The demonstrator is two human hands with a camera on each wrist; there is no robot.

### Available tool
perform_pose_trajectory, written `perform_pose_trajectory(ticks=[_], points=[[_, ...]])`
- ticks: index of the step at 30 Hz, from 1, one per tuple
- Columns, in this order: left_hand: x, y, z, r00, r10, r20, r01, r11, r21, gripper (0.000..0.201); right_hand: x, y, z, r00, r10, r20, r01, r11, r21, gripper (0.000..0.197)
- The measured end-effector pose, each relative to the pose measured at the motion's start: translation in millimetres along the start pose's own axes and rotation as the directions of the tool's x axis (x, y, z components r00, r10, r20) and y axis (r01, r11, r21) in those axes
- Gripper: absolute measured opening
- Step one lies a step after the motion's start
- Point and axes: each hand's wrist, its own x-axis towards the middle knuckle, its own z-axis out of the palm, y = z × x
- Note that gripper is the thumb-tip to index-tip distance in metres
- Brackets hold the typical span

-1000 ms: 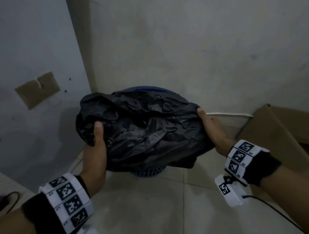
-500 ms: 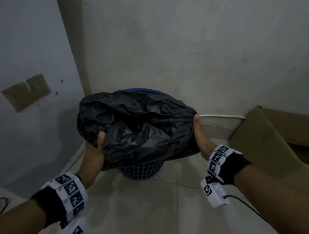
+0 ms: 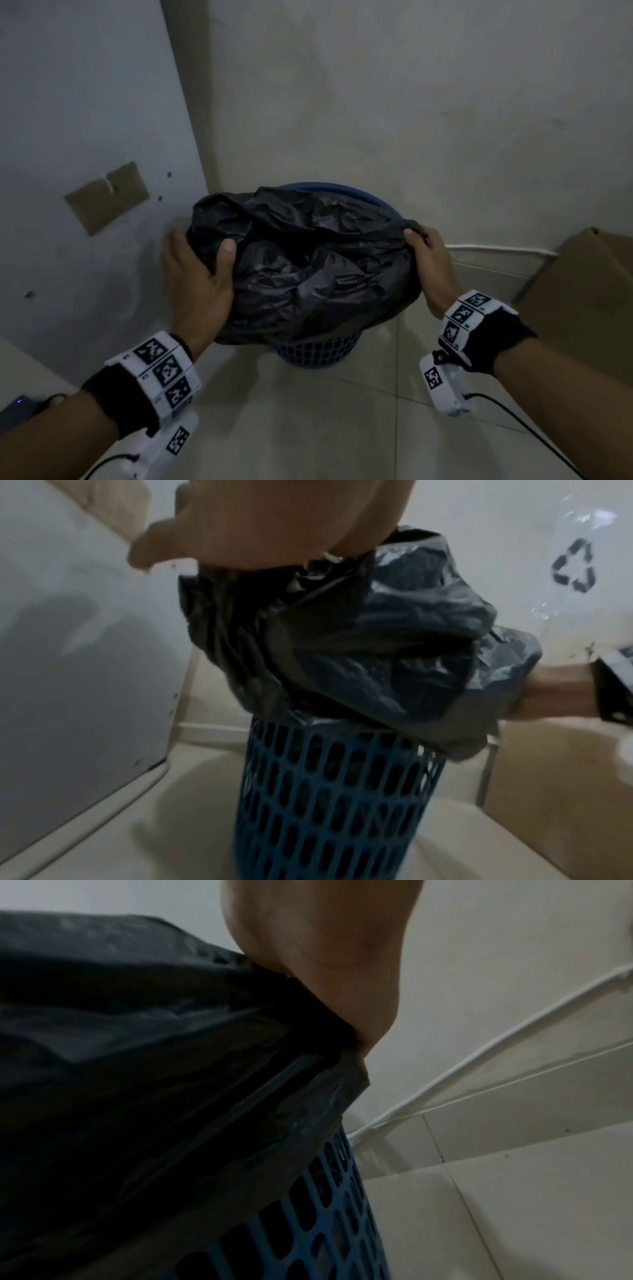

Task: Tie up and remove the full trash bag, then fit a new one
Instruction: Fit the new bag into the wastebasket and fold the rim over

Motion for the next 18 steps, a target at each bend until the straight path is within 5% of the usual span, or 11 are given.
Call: perform_pose_trajectory(ticks=[4,8,11,14,18], points=[[12.1,32.0,-9.8,0.965,0.263,0.02,-0.26,0.961,-0.094,0.041,-20.8,-2.7,9.3,0.988,-0.116,-0.102,0.096,0.978,-0.184,0.028],[9.6,66.2,-16.5,0.824,0.566,0.002,-0.56,0.816,-0.142,0.027,-43.9,-3.7,26.9,0.98,-0.075,-0.187,0.041,0.982,-0.182,0.033],[-14.6,83.5,-3.2,0.776,0.572,0.265,-0.584,0.811,-0.038,0.033,-64.4,-5.4,42.0,0.995,-0.043,-0.086,0.024,0.977,-0.213,0.039],[-33.7,78.7,16.7,0.717,0.408,0.565,-0.632,0.722,0.282,0.042,-81.8,-10.7,56.4,0.988,-0.141,0.065,0.155,0.931,-0.331,0.043],[-40.8,53.7,21.0,0.699,0.432,0.571,-0.694,0.602,0.394,0.057,-68.9,-15.2,64.6,0.96,-0.224,0.167,0.276,0.855,-0.439,0.036]])
